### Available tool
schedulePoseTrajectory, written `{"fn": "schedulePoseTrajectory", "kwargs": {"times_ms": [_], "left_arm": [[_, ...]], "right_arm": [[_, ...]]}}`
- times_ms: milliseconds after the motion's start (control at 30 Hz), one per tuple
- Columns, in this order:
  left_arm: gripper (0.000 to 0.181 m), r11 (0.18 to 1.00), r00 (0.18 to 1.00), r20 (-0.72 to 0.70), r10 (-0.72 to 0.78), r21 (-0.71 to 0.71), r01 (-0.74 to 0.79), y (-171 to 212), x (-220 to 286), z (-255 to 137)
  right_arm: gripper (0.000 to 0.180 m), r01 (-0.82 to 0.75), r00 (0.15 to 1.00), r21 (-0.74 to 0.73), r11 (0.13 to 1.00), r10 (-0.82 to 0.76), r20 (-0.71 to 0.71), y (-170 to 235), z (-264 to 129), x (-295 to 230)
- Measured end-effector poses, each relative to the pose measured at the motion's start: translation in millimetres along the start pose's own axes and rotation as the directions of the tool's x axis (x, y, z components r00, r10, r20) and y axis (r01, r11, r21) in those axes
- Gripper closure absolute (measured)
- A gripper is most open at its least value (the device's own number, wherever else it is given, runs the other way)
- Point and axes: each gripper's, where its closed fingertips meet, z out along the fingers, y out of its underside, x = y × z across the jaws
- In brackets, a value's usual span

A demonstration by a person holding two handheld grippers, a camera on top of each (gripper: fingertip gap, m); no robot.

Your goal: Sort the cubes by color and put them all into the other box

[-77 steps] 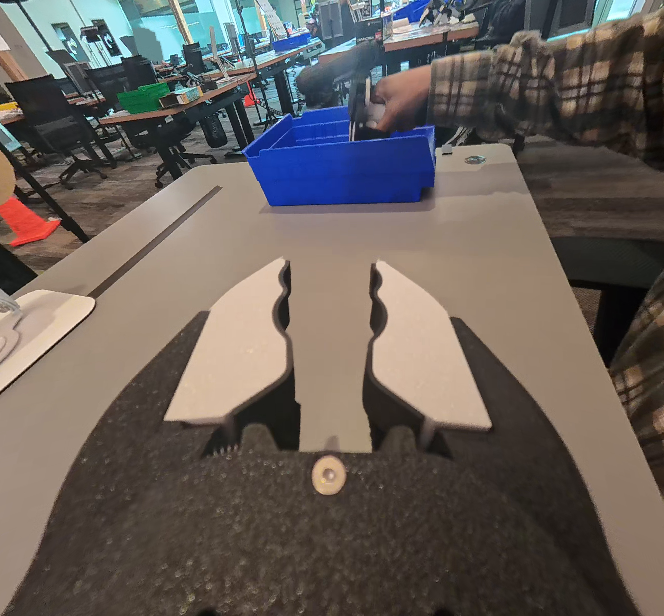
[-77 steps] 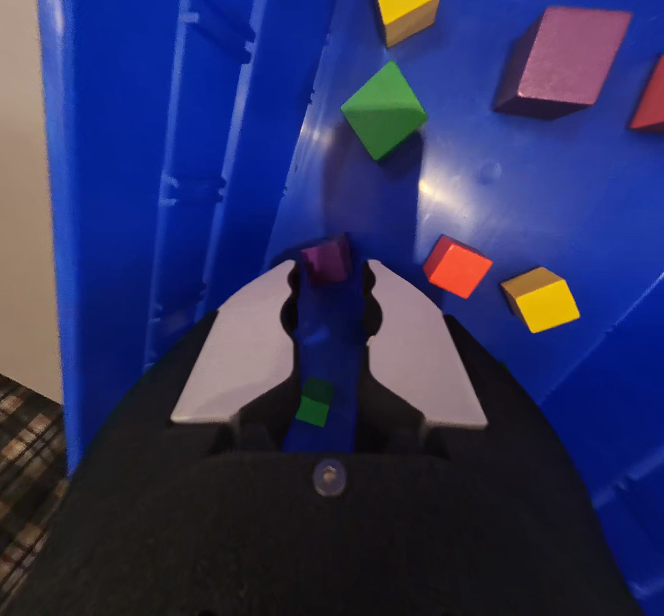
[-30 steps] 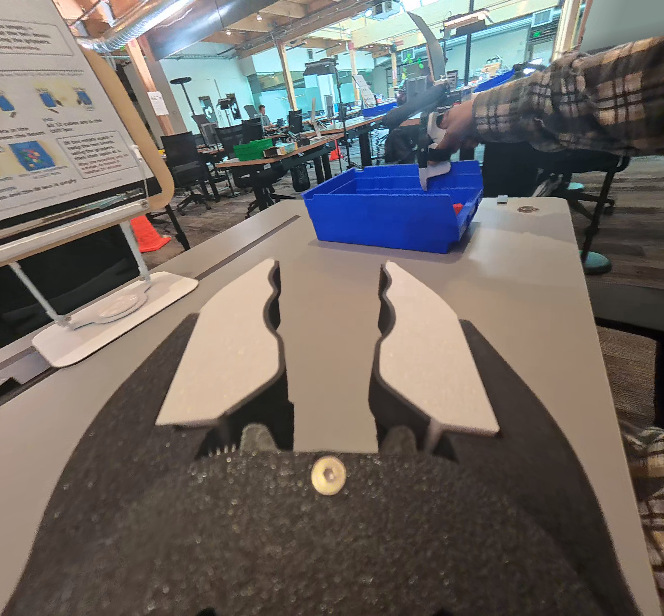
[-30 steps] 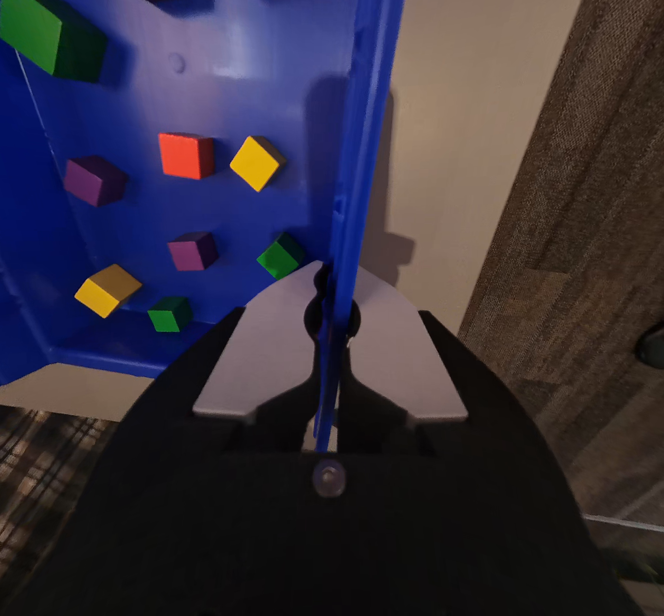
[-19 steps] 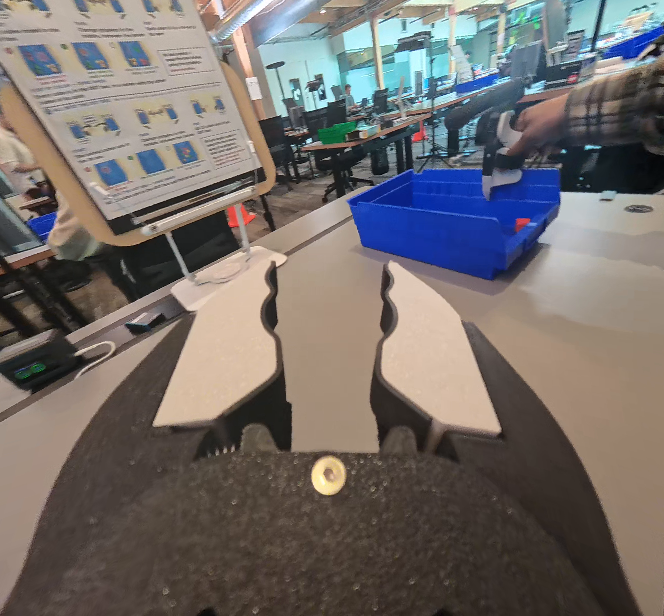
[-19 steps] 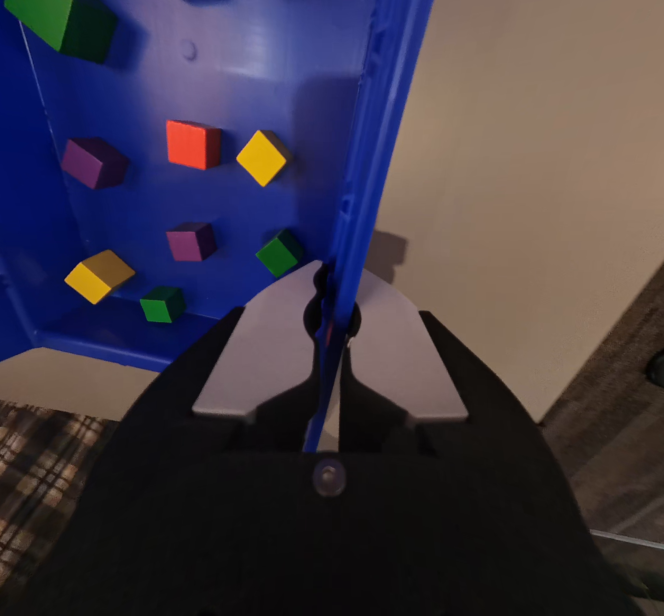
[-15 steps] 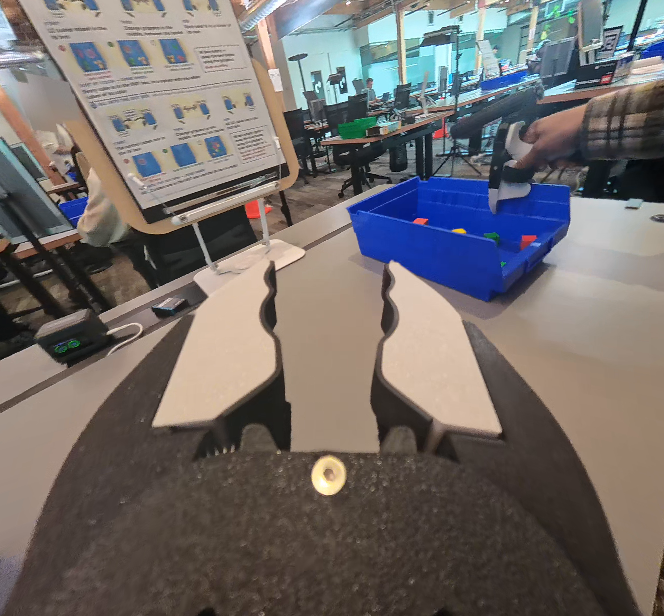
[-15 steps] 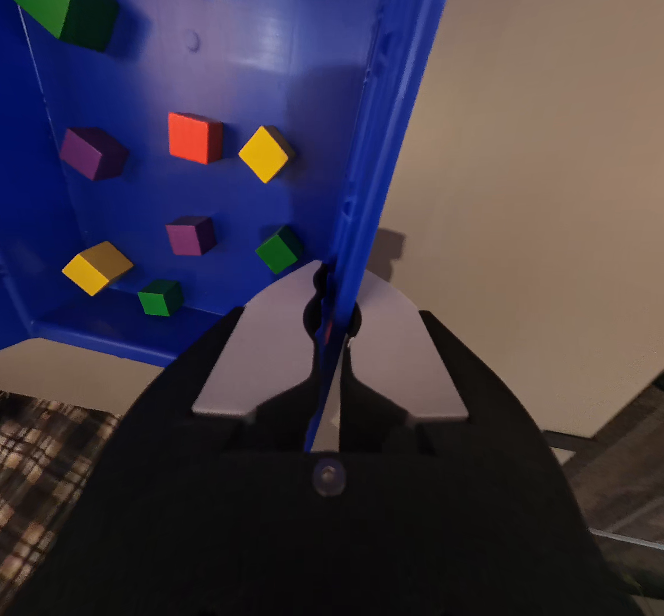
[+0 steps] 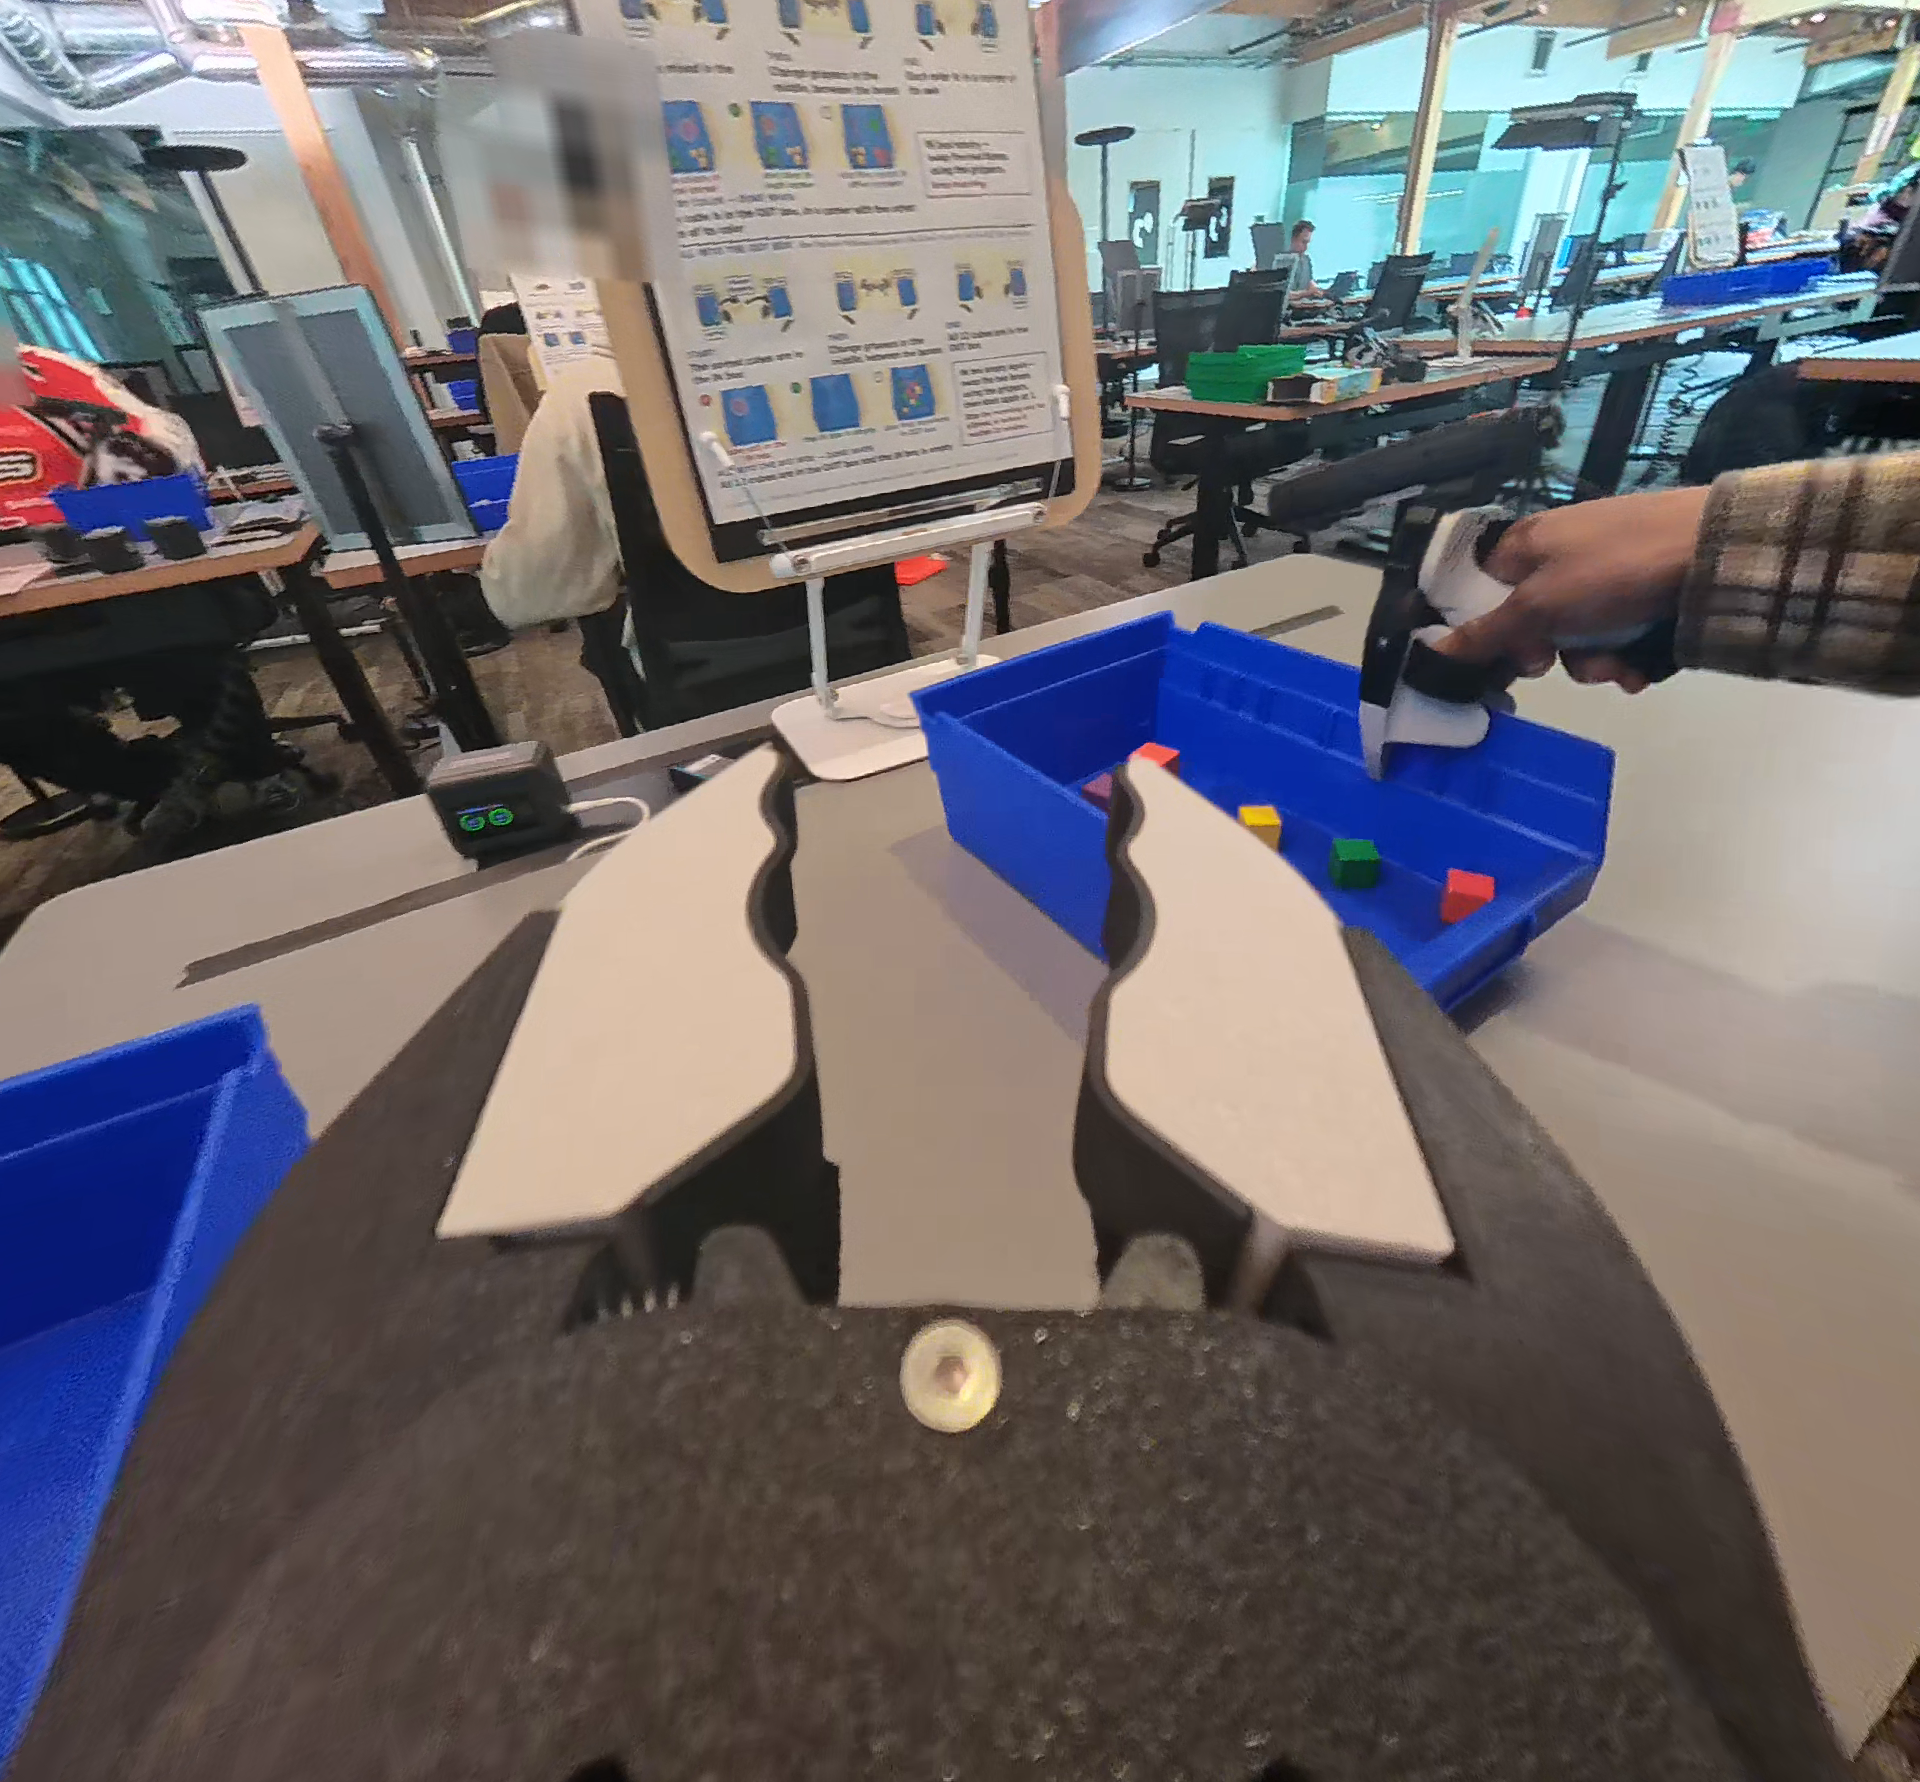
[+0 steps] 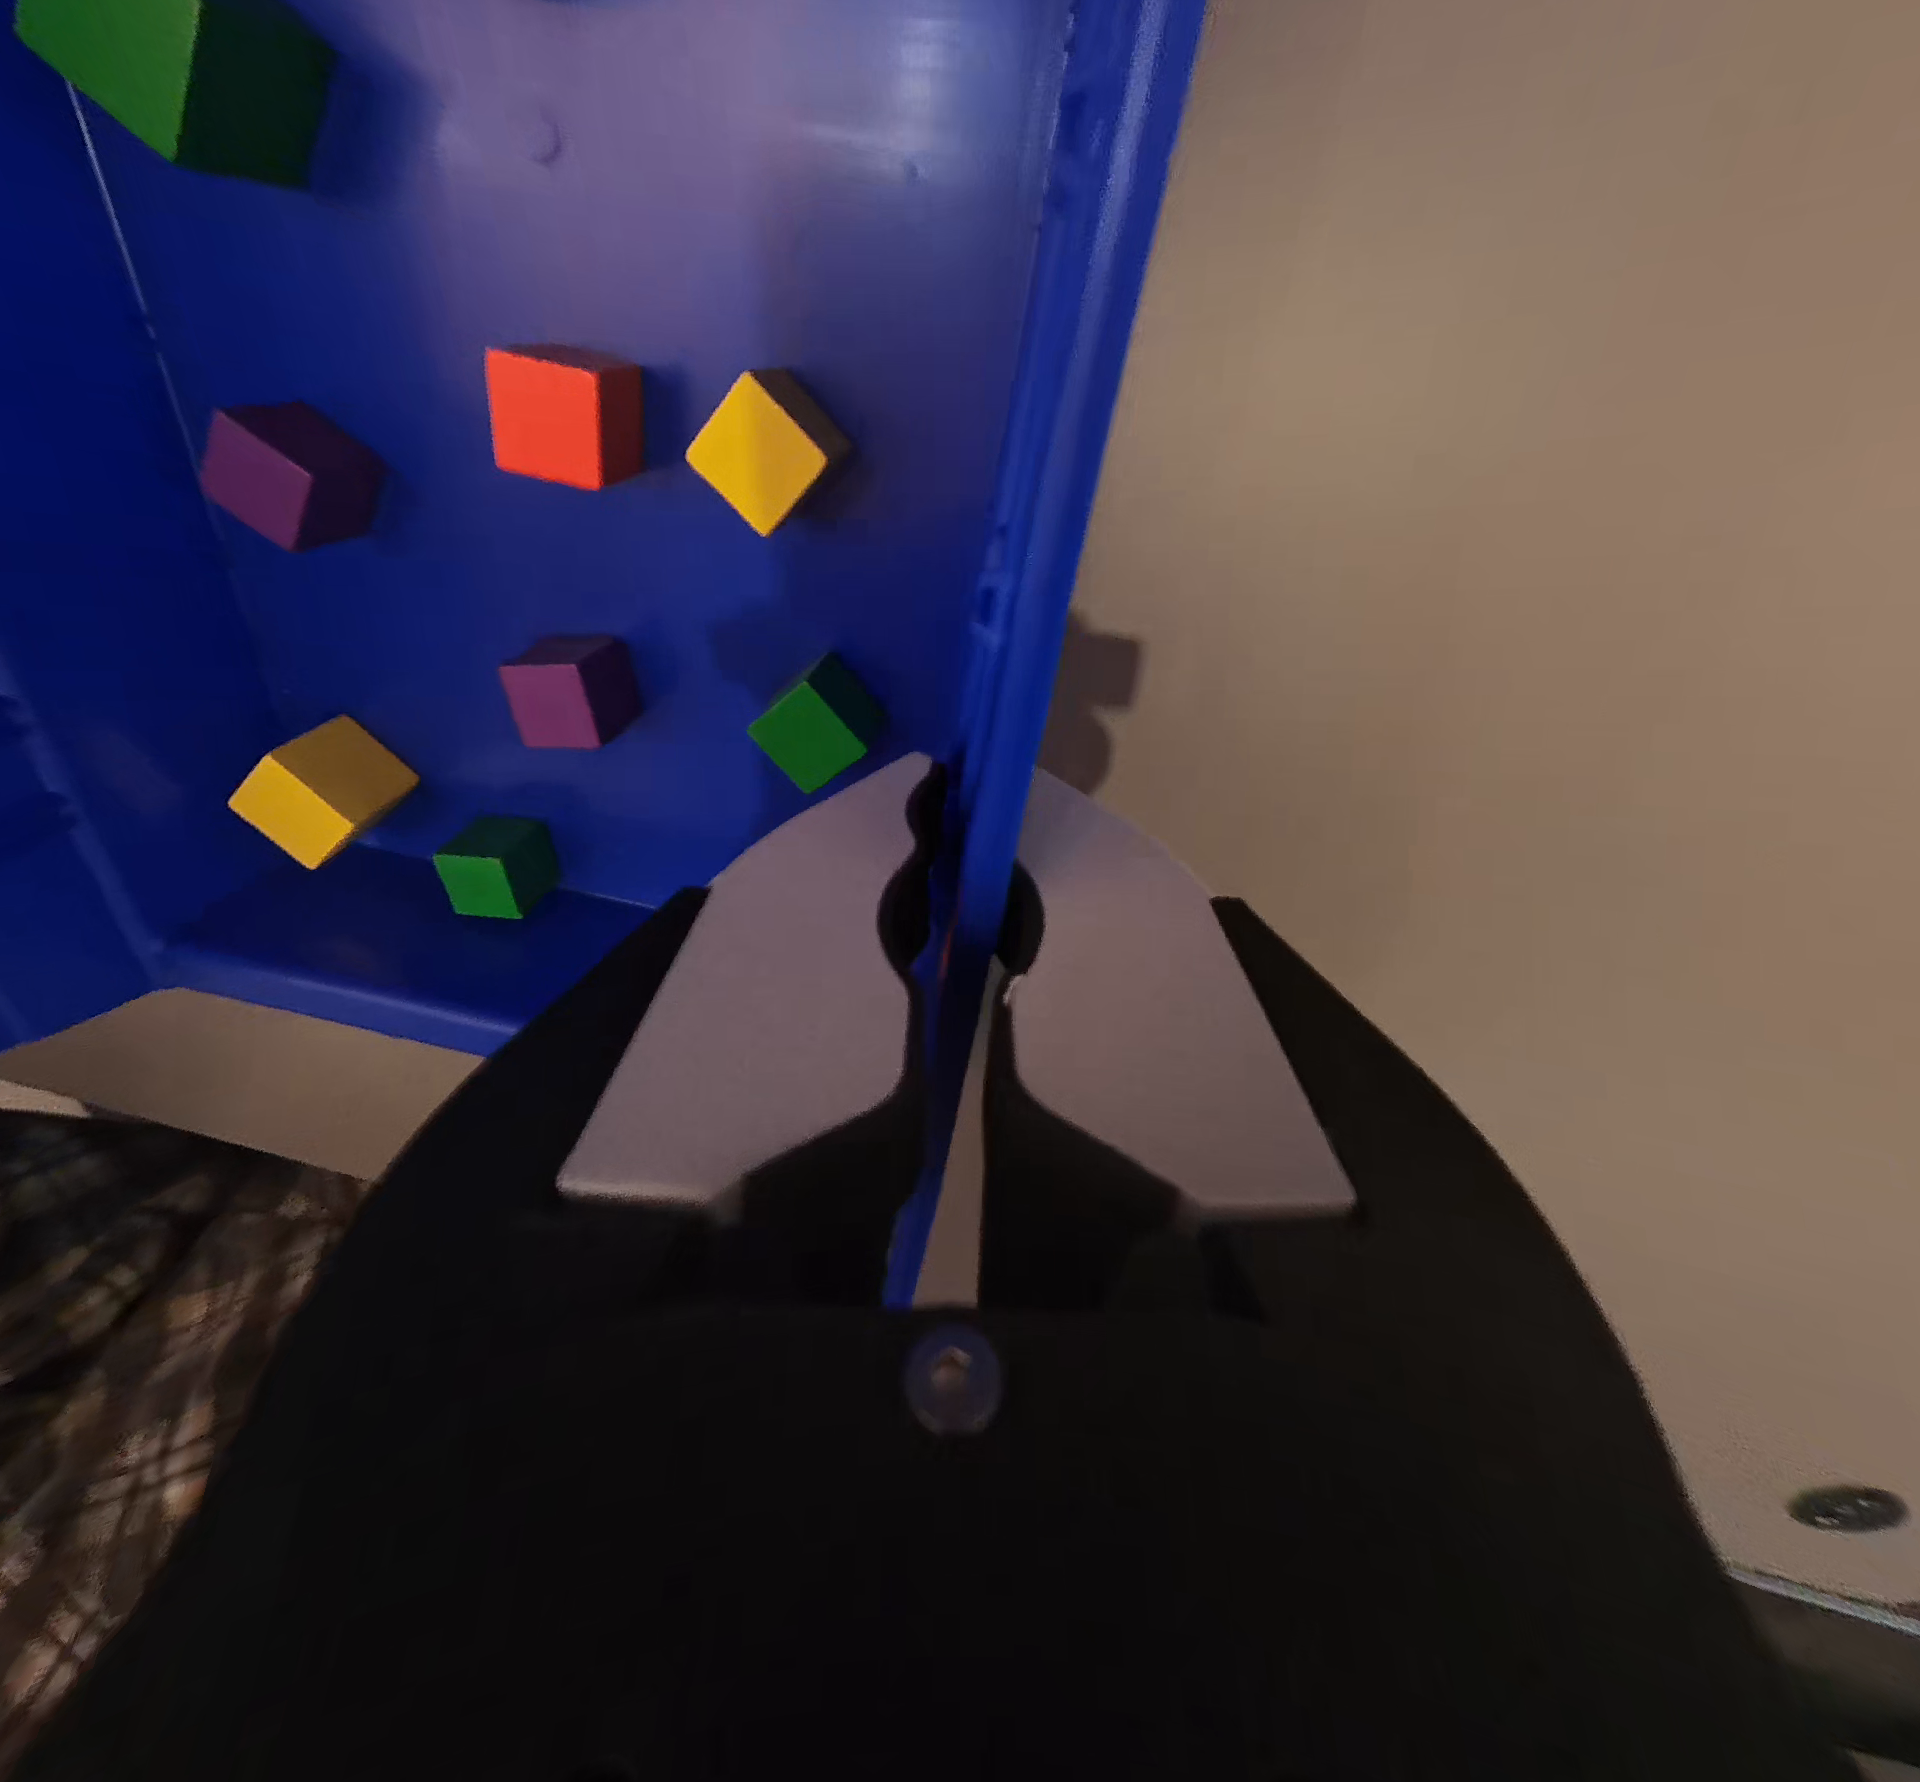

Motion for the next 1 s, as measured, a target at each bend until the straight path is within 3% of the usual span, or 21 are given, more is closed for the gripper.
{"fn": "schedulePoseTrajectory", "kwargs": {"times_ms": [333,1000], "left_arm": [[0.125,0.999,0.997,0.065,-0.051,0.015,0.050,-3.5,-32.6,-20.2],[0.125,0.996,0.993,0.073,-0.094,-0.004,0.095,3.9,-51.8,-28.7]], "right_arm": [[0.175,-0.053,0.997,0.010,0.999,0.052,0.063,-59.8,16.2,-91.5],[0.172,-0.244,0.965,0.045,0.969,0.238,0.115,-126.8,32.0,-184.1]]}}
